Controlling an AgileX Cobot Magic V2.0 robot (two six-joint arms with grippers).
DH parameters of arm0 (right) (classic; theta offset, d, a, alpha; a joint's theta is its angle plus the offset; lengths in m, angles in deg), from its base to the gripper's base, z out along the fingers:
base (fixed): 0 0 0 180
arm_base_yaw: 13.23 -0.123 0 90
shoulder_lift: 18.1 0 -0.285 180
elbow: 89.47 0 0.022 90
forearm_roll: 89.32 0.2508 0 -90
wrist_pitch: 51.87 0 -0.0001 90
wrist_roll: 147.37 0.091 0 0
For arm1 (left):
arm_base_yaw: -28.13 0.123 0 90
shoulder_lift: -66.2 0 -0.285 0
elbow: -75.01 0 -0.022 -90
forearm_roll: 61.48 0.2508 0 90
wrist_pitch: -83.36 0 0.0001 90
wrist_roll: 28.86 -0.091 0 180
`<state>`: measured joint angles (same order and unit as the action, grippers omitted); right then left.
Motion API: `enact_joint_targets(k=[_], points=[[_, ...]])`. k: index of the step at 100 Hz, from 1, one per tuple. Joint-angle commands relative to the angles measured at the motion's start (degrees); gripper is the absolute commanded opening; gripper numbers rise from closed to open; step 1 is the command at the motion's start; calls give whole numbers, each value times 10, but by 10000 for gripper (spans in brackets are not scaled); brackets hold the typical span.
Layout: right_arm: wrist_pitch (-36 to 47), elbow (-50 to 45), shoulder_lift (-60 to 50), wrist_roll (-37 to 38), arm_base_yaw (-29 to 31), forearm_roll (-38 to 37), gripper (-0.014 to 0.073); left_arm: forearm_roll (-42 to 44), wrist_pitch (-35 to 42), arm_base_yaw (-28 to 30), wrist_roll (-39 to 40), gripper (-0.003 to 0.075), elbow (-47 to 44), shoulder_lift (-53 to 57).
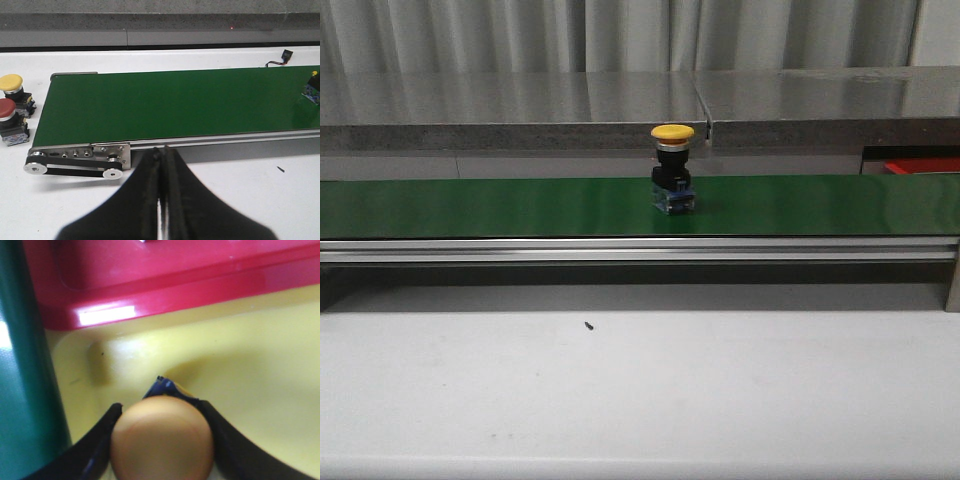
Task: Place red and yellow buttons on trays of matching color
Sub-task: 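Carry the yellow button into the yellow tray and release it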
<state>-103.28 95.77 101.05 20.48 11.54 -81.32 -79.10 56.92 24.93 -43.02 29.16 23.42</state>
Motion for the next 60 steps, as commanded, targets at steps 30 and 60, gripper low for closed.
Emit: enact_joint_targets(k=[30, 60], points=[[16, 16, -14, -4, 3, -6, 101, -16, 42, -5, 2, -19, 17, -2], [13, 18, -35, -4, 3, -6, 542, -16, 42, -5, 2, -19, 17, -2]])
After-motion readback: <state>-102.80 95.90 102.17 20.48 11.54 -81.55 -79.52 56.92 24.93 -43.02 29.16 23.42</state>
